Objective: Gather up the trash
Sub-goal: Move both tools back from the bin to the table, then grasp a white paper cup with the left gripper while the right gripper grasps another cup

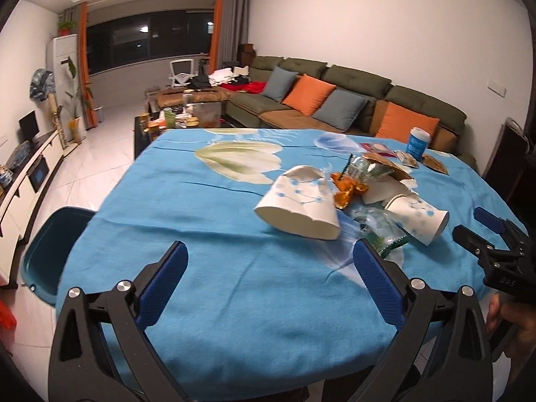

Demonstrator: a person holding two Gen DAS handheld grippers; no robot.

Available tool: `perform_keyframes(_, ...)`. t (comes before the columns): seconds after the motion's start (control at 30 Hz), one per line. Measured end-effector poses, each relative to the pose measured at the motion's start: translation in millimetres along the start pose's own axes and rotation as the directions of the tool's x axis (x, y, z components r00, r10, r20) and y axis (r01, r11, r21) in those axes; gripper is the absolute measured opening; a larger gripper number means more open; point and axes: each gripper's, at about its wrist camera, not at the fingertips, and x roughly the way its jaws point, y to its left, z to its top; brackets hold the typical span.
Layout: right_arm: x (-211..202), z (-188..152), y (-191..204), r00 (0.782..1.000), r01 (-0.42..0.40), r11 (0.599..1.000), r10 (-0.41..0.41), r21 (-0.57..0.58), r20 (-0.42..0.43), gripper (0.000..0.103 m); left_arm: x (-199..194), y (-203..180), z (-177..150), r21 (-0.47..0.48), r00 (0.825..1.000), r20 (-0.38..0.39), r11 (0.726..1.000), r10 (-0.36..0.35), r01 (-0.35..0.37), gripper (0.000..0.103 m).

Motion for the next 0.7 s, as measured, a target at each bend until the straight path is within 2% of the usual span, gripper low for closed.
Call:
perform_keyframes(0.27,28,10,-4,0.998,-0.002,0.999,0.005,0.038,-0.060,0.096,45,-5,19,-0.008,0.997,-0.043,0.998,-0.063,0.063,0.097)
perform_keyframes(0.43,44,15,-3,0.995,0.003,0.999,0.001,0.044,-0.099,0.096,82,-7,32,-0.006,0.993,-0.090,0.997,-0.077,0.077,0.097)
perform_keyframes(0.7,60,15,-6,0.989,-0.005,0.998,0.014,0.062,-0.146,0.092,130,-10,42,-0.040,0.973,-0.185,0.990,-0.140,0.134,0.097)
